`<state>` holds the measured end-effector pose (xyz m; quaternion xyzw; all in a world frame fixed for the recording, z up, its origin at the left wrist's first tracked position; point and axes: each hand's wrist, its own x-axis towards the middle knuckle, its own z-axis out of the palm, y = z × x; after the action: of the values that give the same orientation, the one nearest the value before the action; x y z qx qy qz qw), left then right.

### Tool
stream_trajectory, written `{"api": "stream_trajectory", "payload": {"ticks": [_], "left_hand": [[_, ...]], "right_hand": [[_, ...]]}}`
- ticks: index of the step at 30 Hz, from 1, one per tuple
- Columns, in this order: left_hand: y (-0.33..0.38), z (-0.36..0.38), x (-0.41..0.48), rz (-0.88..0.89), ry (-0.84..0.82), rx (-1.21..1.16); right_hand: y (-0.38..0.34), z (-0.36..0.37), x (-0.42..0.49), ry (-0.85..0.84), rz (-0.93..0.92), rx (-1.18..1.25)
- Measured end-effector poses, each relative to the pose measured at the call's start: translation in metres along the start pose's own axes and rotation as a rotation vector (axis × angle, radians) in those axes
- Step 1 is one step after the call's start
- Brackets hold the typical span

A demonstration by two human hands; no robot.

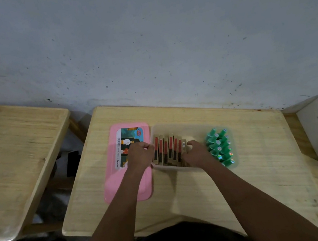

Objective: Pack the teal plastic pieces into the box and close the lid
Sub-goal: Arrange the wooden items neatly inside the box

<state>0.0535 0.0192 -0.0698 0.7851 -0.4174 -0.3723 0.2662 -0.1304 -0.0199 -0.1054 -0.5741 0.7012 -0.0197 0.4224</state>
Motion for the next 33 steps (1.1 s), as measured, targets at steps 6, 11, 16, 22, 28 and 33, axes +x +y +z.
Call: {"api": "stream_trajectory", "payload": {"ticks": [6, 11, 16, 22, 28, 33], "left_hand": [[-0.002, 0.0, 0.0, 0.007, 0.004, 0.005], [-0.001, 0.0, -0.001, 0.012, 0.004, 0.005], [-0.001, 0.001, 0.0, 0.018, 0.006, 0.011], [-0.002, 0.001, 0.0, 0.014, 0.006, 0.005], [-0.002, 0.0, -0.001, 0.018, 0.005, 0.005], [-0.003, 0.0, 0.001, 0.012, 0.019, -0.011]], "right_hand": [[-0.006, 0.003, -0.004, -0.001, 0.008, -0.042], [-0.007, 0.009, -0.001, 0.058, 0.016, 0.011], [-0.009, -0.003, -0.005, 0.088, 0.043, 0.288], [-0.007, -0.013, -0.01, -0.019, 0.093, 0.526], [-0.013, -0.003, -0.008, -0.069, 0.027, 0.557], [-0.033, 0.019, -0.004, -0.044, 0.04, 0.449]]}}
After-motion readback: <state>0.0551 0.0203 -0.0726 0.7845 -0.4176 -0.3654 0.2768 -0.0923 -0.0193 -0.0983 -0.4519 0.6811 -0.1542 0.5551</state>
